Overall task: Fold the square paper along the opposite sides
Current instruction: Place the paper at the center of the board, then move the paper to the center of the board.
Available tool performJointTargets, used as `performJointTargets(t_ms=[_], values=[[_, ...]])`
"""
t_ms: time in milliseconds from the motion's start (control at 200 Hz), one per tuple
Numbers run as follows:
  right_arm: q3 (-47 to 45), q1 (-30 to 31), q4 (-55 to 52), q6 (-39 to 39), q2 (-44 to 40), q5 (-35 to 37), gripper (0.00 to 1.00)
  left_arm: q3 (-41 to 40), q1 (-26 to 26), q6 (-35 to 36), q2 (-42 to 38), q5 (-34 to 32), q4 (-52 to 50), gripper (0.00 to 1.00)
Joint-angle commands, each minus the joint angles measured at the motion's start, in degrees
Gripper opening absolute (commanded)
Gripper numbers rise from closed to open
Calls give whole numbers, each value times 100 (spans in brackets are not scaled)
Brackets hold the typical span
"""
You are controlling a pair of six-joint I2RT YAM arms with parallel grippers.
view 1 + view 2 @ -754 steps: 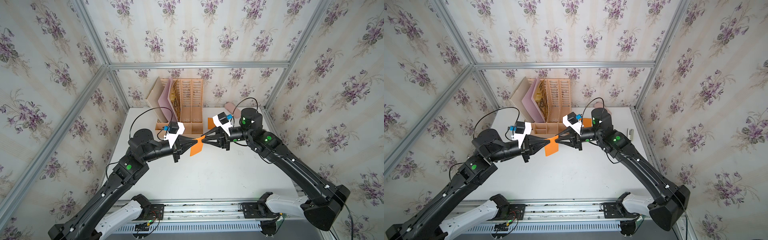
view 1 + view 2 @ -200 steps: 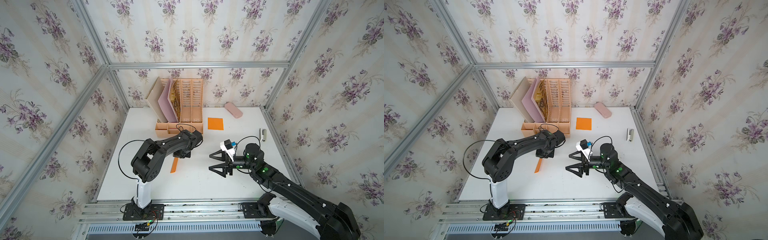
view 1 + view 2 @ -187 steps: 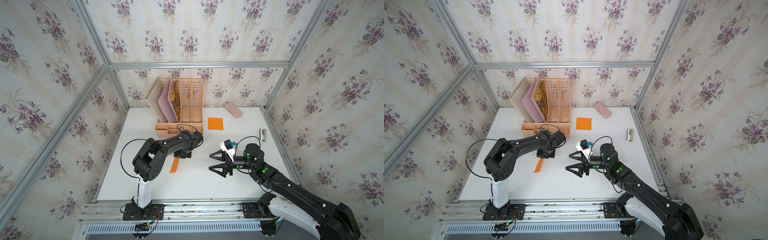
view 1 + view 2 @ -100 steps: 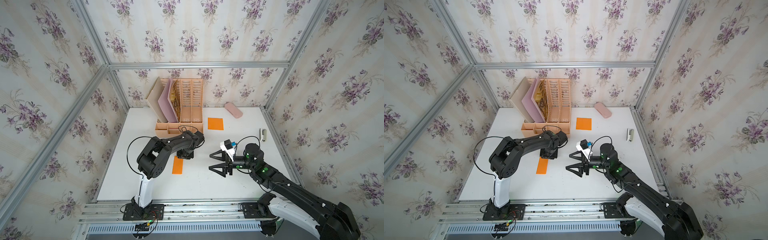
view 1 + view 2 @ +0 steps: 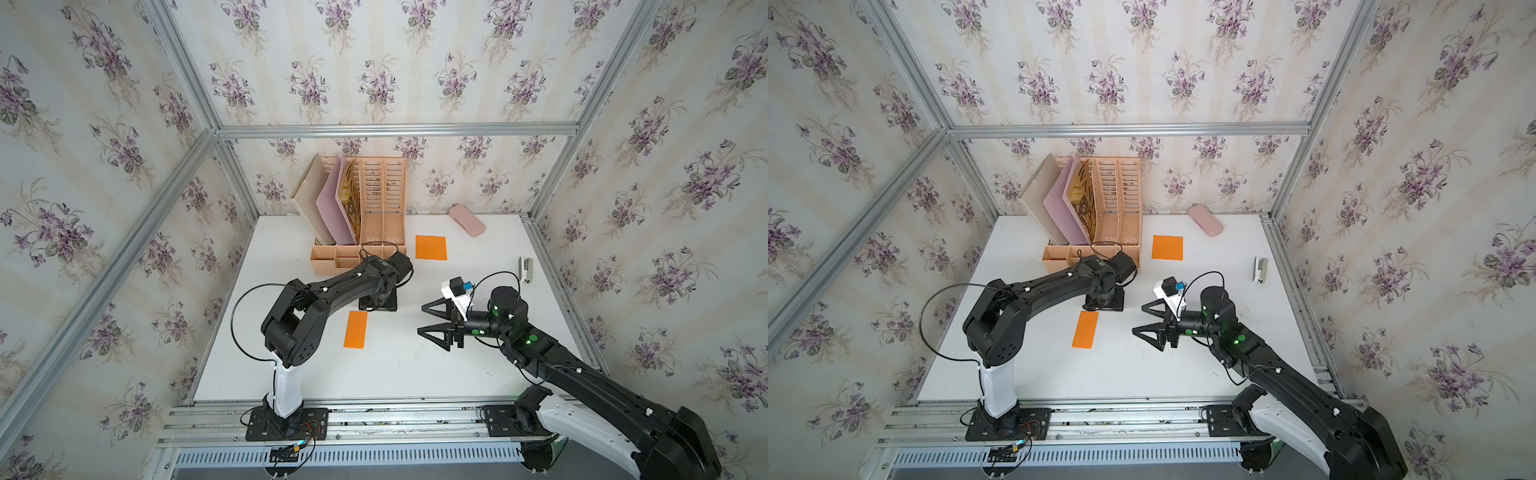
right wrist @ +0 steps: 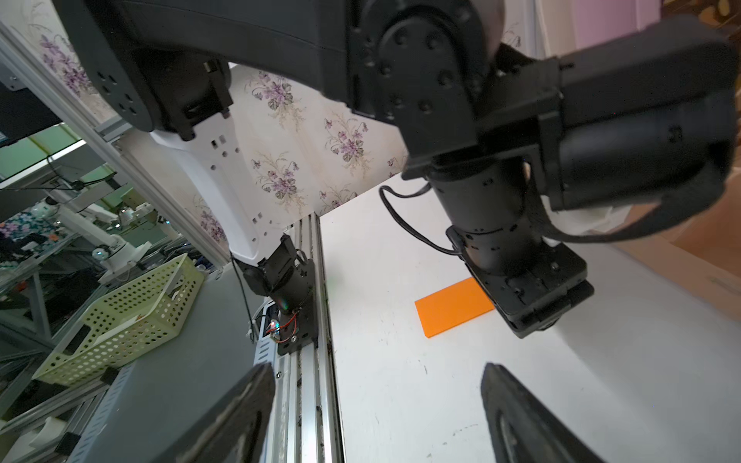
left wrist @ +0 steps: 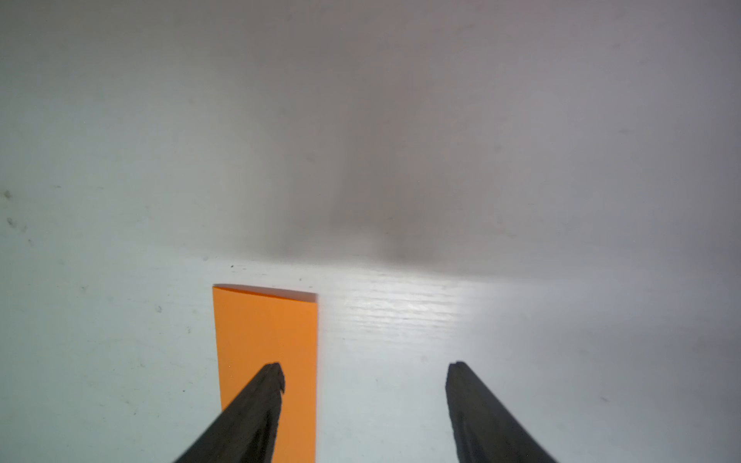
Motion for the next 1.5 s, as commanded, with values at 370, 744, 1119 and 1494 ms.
performJointTargets(t_ms=[370, 744, 1119, 1494], values=[[1618, -1372, -1232, 435, 1378, 1242, 69, -1314, -180, 1483, -3081, -692, 1948, 86], [3609, -1893, -1533, 254, 4322, 2005, 31, -2432, -187, 2071, -3996, 539, 3023, 95], [7171, -2069, -3016, 32, 7847, 3112, 0, -2582, -187, 2498, -4346, 817, 3211, 99], [8779, -2169, -4427, 443, 9181, 3055, 0, -2534, -191, 2591, -4372, 667, 3161, 99]])
